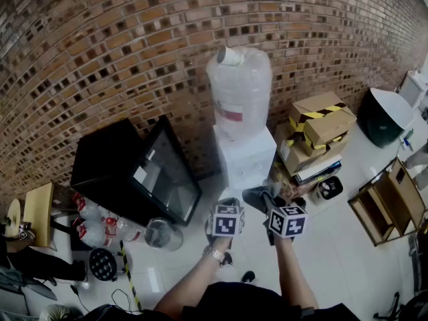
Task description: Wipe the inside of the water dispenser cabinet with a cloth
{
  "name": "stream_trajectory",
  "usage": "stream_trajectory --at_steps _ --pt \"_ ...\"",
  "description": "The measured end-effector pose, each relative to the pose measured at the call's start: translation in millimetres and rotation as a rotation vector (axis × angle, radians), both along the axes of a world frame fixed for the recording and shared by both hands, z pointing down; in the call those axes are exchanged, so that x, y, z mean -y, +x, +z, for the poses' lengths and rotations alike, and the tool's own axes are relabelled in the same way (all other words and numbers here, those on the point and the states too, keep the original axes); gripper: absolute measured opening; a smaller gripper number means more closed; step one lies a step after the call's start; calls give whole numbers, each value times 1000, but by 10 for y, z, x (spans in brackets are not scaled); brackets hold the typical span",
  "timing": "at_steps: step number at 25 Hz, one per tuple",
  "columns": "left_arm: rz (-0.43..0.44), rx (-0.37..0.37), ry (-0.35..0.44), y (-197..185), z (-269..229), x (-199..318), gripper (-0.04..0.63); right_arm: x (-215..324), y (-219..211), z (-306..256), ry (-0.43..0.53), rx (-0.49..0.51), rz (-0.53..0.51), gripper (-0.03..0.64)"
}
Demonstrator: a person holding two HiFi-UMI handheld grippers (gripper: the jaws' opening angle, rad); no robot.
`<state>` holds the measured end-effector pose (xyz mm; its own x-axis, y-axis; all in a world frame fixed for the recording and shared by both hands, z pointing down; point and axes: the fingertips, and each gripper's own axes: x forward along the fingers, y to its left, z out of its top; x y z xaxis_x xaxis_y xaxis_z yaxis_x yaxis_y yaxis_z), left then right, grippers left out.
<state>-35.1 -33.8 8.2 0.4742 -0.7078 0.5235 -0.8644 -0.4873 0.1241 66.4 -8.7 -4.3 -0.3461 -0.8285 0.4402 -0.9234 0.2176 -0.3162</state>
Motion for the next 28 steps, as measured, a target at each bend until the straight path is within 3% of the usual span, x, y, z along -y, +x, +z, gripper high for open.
stream_trajectory --at_steps 5,12,20,24,28 --pt "12 -11 -15 -49 76 226 18 151 -153 33 -13 2 13 32" --pt "78 27 -25 266 254 446 18 374 75 312 -40 -8 33 32" --pt "14 15 -37 467 669 721 18 787 289 806 -52 -8 -34 32" --pt "-24 -7 -28 570 1051 895 18 985 409 1264 -43 -14 -50 32" --pt "-35 -12 -45 682 1943 1038 18 1172 481 2097 -21 -35 -45 32"
